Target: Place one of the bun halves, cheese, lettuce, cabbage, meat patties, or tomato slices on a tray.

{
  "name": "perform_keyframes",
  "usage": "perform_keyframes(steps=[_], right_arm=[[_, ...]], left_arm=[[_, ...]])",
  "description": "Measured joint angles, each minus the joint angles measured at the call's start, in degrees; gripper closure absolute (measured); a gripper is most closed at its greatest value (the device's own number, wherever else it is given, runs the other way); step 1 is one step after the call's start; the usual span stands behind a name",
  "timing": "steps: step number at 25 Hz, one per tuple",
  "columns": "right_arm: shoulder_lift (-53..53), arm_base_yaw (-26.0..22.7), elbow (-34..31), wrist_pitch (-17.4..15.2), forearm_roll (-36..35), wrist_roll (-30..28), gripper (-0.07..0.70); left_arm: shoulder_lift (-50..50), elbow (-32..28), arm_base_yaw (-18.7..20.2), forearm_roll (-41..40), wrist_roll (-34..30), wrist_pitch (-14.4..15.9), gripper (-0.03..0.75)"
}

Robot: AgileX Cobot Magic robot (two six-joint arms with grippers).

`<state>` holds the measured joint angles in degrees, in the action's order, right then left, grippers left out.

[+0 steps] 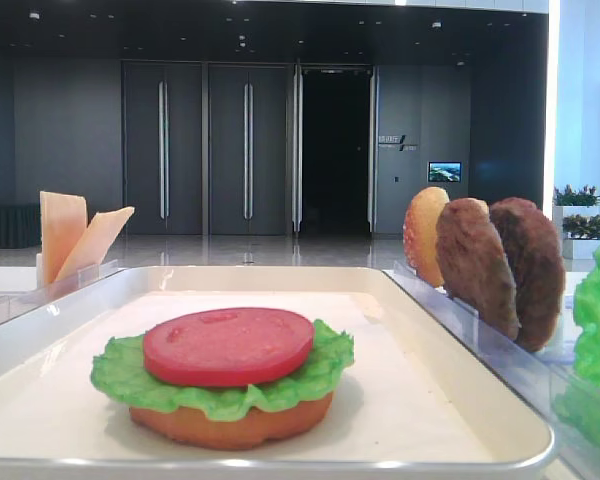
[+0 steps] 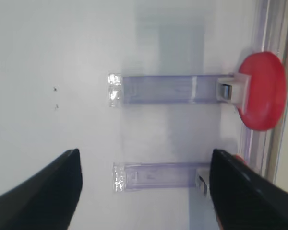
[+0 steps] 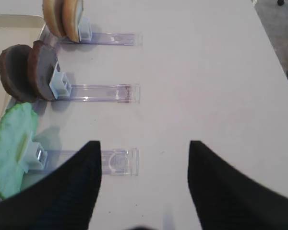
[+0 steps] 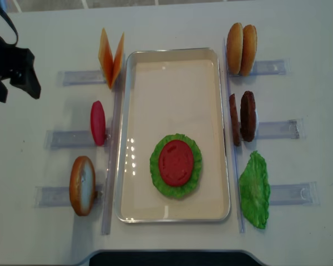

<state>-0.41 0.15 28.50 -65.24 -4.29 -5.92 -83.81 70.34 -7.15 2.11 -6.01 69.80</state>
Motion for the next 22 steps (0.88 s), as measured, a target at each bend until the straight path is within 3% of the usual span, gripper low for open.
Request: perform_keyframes(steps=[12, 18, 22], right_arm=[[0.0, 0.0, 0.0, 0.0, 0.0, 0.0, 0.217], [0.0, 0.0, 0.0, 0.0, 0.0, 0.0, 0.217], [0.0, 0.0, 0.0, 0.0, 0.0, 0.0, 0.217]], left_arm=[[34.3, -12.1, 0.0, 3.7, -1.8, 1.3, 0.083], [51.1, -25.6, 0.0, 3.9, -2.8, 1.4, 0.083], [60.8, -34.2, 0.1, 4.1, -3.1, -1.4, 0.083]])
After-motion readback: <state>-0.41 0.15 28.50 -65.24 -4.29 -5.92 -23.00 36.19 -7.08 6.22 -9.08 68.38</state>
